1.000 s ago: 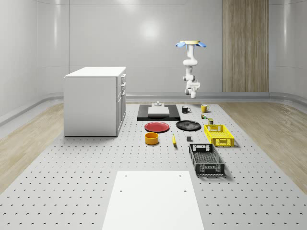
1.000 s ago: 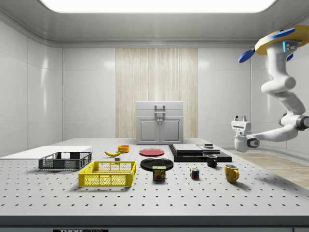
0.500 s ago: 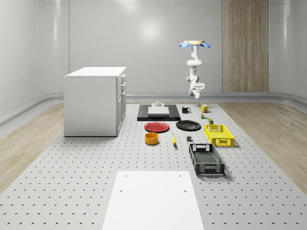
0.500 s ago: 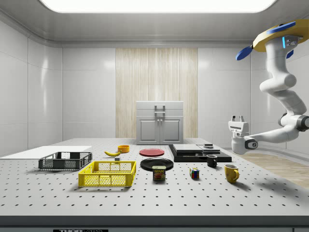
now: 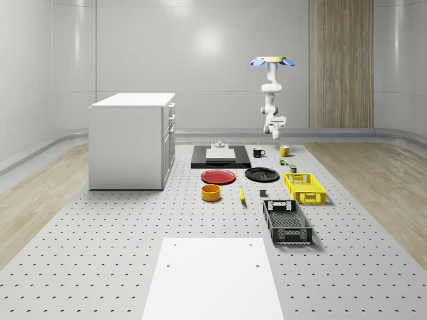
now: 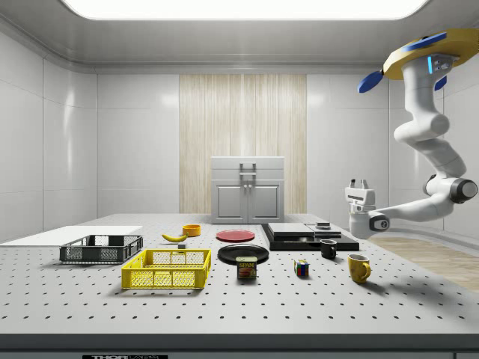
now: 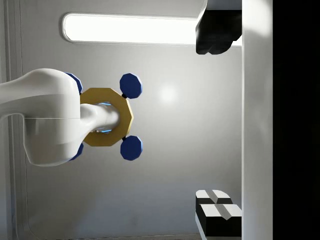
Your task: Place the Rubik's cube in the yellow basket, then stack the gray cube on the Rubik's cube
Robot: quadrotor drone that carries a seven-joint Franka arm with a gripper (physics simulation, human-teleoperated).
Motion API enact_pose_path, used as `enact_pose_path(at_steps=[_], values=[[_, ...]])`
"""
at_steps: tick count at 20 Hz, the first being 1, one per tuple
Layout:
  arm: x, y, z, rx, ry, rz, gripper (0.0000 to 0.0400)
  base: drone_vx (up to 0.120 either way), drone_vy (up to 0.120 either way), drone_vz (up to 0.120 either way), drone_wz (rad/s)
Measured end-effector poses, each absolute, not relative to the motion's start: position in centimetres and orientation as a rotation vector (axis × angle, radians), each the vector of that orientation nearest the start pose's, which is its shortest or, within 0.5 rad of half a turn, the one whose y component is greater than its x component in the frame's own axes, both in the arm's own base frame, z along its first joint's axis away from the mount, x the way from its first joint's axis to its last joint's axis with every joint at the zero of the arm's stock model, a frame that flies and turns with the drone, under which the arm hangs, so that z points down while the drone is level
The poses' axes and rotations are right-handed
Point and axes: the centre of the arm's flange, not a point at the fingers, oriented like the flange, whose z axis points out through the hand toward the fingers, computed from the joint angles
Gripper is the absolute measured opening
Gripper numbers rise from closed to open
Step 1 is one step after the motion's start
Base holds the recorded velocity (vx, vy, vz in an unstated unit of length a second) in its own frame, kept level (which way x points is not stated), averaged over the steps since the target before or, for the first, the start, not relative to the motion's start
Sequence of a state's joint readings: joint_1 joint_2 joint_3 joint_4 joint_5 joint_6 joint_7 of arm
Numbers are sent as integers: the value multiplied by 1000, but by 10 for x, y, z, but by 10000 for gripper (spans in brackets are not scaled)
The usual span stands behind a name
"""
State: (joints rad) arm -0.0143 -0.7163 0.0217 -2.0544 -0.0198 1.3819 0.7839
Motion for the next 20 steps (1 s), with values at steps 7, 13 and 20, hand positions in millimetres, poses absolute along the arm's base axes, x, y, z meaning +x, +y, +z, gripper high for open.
enact_pose_path(at_steps=[7, 13, 20], values=[[301, 11, 691, -2976, 1234, -141, 400, 120, 0, 0, 0], [301, 29, 687, -3129, 1299, -280, 400, 120, 0, 0, 0], [302, 79, 651, -3581, 1494, -842, 400, 120, 0, 0, 0]])
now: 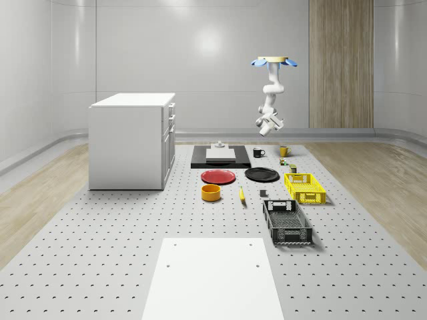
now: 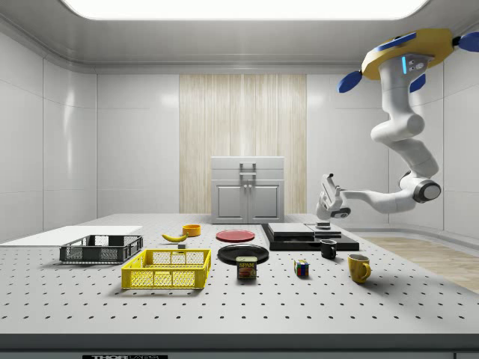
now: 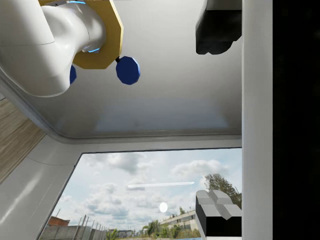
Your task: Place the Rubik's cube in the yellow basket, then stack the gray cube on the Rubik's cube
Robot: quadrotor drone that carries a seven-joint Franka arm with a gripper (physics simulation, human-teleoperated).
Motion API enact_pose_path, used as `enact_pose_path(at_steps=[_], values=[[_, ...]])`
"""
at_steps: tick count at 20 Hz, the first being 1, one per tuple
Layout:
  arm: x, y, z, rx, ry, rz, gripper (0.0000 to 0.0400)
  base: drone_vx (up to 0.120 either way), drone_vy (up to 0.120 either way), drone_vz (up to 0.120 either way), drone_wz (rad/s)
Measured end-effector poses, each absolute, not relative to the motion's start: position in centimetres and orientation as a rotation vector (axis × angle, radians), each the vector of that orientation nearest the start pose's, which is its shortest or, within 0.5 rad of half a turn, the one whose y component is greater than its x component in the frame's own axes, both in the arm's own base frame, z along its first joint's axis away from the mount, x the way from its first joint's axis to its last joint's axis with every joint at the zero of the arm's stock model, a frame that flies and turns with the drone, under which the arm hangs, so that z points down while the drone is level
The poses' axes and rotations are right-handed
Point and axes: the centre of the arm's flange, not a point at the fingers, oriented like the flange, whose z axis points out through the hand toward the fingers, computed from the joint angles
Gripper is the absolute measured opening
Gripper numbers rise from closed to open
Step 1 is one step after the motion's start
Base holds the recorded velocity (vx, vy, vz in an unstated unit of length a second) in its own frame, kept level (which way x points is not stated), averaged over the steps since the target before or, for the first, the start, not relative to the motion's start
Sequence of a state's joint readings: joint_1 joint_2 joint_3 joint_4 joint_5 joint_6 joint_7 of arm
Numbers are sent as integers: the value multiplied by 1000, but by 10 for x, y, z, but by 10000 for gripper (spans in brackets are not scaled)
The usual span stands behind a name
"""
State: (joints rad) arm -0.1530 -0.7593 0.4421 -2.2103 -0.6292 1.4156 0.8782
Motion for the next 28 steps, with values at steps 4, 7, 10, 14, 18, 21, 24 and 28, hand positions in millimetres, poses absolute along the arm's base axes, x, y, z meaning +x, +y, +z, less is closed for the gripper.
enact_pose_path(at_steps=[4, 7, 10, 14, 18, 21, 24, 28], values=[[304, 99, 592, 1488, -627, 656, 400, 80, 0, -100, 0], [305, 86, 544, 1010, -432, 736, 400, 0, 0, -120, 0], [306, 61, 513, 629, -275, 772, 400, 0, 0, -120, 0], [307, 32, 497, 313, -141, 785, 400, 0, 0, -120, 0], [307, 16, 493, 153, -71, 786, 400, 0, 0, -120, 0], [307, 9, 492, 89, -43, 786, 400, 107, 0, -120, 0], [307, 5, 491, 52, -26, 785, 400, 120, 0, -120, 0], [307, 2, 491, 25, -14, 785, 400, 120, 0, -120, 0]])
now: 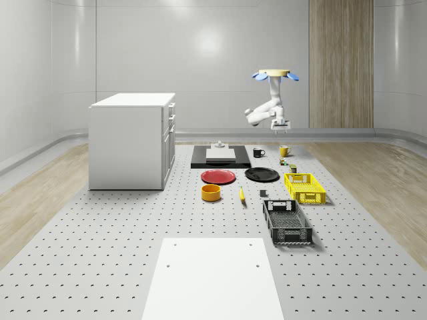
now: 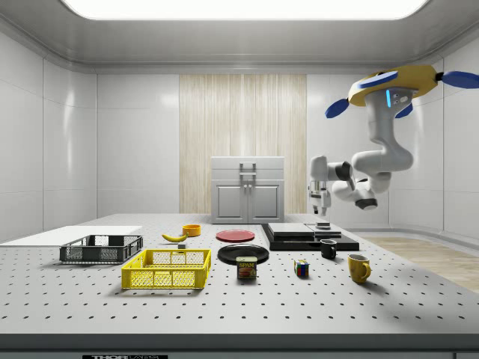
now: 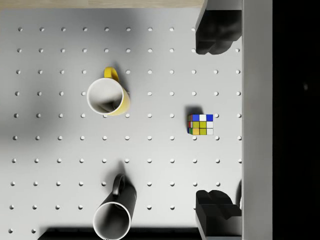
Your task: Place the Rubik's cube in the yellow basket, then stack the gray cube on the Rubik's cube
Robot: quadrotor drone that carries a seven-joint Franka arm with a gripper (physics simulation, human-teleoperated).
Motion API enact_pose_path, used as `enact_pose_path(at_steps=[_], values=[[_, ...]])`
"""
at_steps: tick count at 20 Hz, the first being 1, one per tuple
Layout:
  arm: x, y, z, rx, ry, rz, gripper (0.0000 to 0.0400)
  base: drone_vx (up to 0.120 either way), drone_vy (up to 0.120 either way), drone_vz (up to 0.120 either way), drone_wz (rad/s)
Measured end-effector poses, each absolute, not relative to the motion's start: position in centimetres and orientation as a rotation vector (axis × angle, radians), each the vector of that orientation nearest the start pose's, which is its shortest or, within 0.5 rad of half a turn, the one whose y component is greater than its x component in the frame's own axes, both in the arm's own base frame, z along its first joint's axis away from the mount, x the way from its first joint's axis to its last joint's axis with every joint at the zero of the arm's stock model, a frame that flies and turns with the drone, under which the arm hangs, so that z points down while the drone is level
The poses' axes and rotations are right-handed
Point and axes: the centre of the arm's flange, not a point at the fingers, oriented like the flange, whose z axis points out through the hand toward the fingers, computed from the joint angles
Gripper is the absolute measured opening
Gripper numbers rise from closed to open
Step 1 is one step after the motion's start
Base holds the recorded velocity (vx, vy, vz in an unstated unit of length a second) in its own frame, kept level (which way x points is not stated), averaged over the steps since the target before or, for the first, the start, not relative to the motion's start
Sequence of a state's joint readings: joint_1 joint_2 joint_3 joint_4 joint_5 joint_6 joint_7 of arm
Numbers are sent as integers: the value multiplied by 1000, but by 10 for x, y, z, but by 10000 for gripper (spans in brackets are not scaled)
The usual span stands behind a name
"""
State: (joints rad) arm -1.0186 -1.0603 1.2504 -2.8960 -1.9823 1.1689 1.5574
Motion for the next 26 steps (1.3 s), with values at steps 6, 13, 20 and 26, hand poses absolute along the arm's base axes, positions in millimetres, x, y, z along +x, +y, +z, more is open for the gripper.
enact_pose_path(at_steps=[6, 13, 20, 26], values=[[307, 1, 491, 9, -6, 784, 400, 120, 0, -120, 0], [307, 0, 491, 3, -3, 784, 400, 109, -46, -120, 0], [307, 0, 491, 1, -2, 784, 400, 0, 0, -91, 0], [307, 0, 491, 1, -2, 784, 400, 0, 47, -120, 0]])
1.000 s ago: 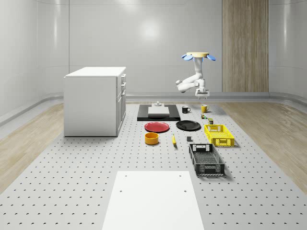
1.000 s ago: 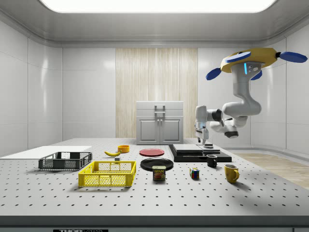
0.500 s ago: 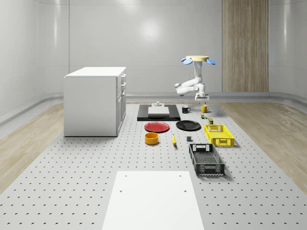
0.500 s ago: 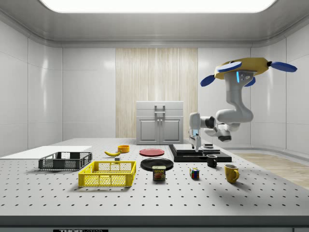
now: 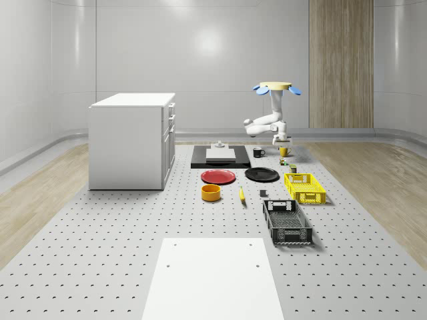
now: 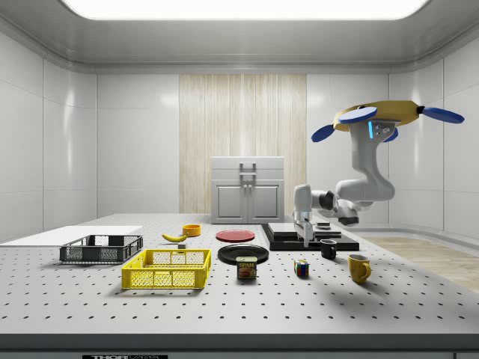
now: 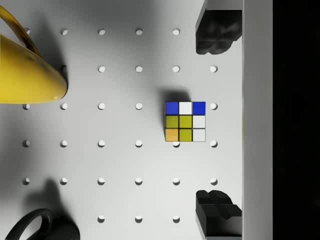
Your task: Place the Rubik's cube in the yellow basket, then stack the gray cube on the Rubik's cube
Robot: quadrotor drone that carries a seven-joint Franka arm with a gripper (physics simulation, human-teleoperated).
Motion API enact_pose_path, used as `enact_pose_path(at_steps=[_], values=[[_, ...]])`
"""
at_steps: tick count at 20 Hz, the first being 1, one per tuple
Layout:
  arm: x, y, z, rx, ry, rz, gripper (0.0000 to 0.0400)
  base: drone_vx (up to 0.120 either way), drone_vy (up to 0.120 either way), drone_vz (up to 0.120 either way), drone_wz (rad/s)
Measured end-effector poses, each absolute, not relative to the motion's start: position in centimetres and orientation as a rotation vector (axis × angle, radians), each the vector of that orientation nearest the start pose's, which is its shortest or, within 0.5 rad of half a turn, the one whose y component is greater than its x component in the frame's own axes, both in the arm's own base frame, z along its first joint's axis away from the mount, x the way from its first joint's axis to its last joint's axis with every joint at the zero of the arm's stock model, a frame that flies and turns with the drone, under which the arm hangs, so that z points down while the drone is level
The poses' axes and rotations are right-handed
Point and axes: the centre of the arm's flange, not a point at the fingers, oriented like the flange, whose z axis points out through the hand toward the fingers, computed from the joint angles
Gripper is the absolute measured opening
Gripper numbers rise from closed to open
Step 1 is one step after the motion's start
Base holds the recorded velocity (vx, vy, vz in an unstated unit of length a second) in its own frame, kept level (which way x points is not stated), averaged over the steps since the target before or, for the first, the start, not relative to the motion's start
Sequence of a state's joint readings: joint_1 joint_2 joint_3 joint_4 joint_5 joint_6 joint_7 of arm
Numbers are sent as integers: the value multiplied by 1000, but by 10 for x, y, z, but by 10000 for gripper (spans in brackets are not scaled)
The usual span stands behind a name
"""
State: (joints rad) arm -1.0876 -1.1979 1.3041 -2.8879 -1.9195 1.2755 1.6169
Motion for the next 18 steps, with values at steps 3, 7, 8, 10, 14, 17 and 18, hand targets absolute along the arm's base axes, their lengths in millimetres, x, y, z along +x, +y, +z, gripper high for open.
enact_pose_path(at_steps=[3, 7, 8, 10, 14, 17, 18], values=[[307, 0, 491, 1, -2, 784, 400, 0, 0, -120, 0], [307, 0, 491, 1, -2, 785, 400, 0, 0, -120, 0], [307, 0, 491, 1, -2, 785, 400, 0, 0, -120, 0], [307, 0, 491, 1, -2, 785, 400, 0, 0, -120, 0], [307, 0, 495, 1, -2, 785, 400, 0, 0, -80, 0], [307, 0, 505, 1, -2, 785, 400, 0, 0, 0, 0], [307, 0, 508, 1, -2, 785, 400, 0, 0, 0, 0]])
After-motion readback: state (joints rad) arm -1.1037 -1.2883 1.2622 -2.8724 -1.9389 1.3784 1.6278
